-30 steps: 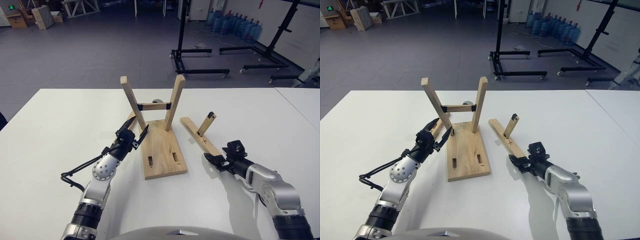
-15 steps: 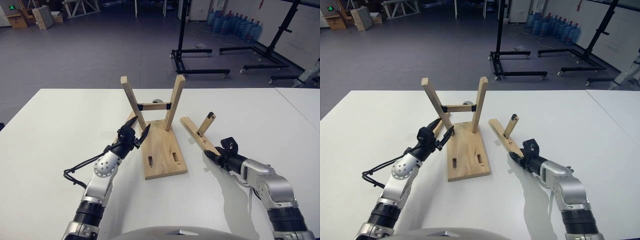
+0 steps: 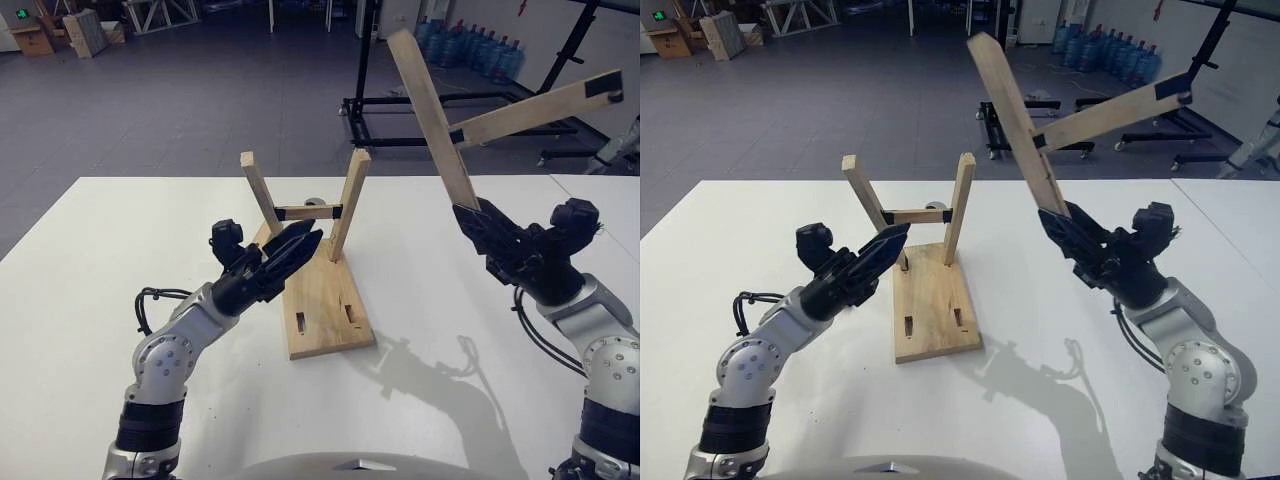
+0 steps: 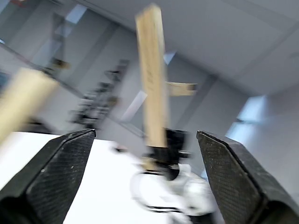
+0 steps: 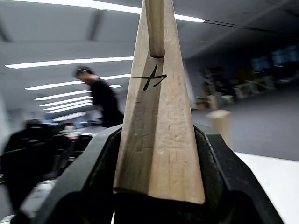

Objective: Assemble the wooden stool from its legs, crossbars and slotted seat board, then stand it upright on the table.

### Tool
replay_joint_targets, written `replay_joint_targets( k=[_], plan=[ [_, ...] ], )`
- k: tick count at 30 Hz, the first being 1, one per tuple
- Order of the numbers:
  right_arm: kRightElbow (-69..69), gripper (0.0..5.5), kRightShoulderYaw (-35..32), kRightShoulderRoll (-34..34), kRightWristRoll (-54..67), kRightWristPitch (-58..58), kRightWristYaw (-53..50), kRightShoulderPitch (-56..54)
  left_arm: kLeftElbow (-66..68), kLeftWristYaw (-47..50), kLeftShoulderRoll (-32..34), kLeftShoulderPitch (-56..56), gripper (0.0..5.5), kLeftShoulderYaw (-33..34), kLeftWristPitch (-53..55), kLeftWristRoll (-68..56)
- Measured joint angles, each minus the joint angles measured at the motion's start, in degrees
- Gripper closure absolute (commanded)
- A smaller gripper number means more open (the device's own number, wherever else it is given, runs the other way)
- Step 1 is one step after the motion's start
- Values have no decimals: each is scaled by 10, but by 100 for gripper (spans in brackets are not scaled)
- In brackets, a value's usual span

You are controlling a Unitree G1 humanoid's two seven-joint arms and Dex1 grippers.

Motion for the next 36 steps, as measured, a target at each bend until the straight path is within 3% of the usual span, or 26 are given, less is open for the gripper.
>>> replay_joint_targets(
  k=[5,13,31,36],
  plan=[
    [-7,346,119,46,-8,5,7,-5,16,0,8,-16,152,4,43,-55],
    [-13,346,197,47,-54,0,44,-4,28,42,-15,-46,152,-12,41,-7],
    [-20,346,208,23,-75,-8,60,8,14,75,-34,-66,152,59,22,-111],
    [-14,346,193,22,-75,-14,57,4,23,74,-38,-72,219,55,18,-98]
  ],
)
